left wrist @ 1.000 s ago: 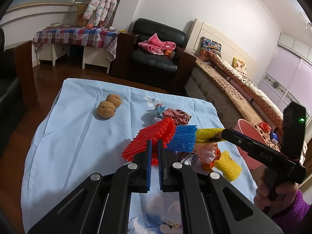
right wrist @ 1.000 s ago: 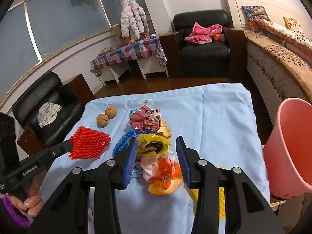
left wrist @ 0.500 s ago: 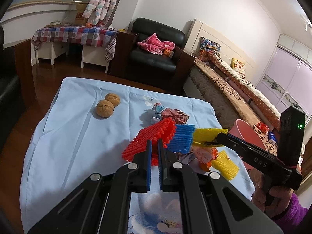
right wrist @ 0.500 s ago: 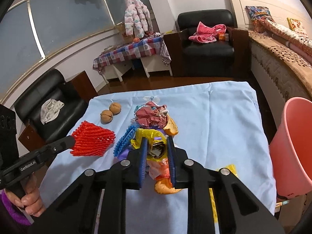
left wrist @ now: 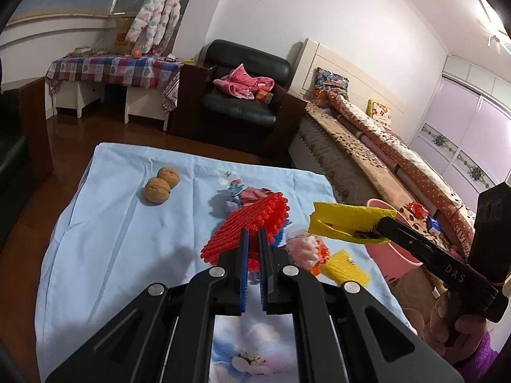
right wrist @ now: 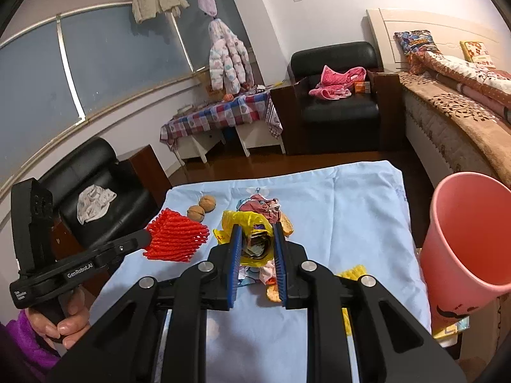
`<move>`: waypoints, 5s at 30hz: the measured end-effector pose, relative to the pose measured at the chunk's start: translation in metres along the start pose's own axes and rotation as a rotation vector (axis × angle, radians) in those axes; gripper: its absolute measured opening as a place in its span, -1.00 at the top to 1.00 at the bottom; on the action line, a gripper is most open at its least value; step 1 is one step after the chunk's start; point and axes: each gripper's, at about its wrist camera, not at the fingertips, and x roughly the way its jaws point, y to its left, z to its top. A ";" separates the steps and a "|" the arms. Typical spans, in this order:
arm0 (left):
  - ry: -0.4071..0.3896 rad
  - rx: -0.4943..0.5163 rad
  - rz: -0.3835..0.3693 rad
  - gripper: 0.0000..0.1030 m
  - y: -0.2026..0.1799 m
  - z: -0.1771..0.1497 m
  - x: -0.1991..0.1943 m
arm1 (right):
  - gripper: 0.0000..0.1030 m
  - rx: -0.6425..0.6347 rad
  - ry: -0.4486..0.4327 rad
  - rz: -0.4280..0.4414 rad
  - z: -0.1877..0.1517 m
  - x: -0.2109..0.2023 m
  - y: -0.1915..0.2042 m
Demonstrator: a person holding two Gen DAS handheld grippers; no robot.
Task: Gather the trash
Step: 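Grasp the yellow wrapper with the right tool while the left tool holds the red net, then carry both items over the pink bucket and open both tools, then move both open tools back over the table, then grasp the blue mesh net with the left tool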
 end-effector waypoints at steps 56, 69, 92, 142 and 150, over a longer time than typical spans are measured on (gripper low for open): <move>0.205 0.333 -0.418 0.89 -0.288 -0.005 0.151 | 0.61 0.271 -0.134 -0.525 -0.034 -0.102 -0.213; 0.267 0.308 -0.366 0.35 -0.287 -0.019 0.193 | 0.60 0.306 -0.067 -0.522 -0.038 -0.077 -0.232; 0.172 0.309 -0.245 -0.06 -0.254 -0.011 0.140 | 0.36 0.254 -0.104 -0.473 -0.030 -0.088 -0.185; 0.066 0.148 0.156 -0.13 -0.052 -0.021 0.064 | 0.36 0.109 0.008 -0.257 -0.052 -0.040 -0.066; 0.097 0.207 0.212 0.14 -0.055 -0.014 0.102 | 0.36 0.111 0.042 -0.245 -0.053 -0.029 -0.071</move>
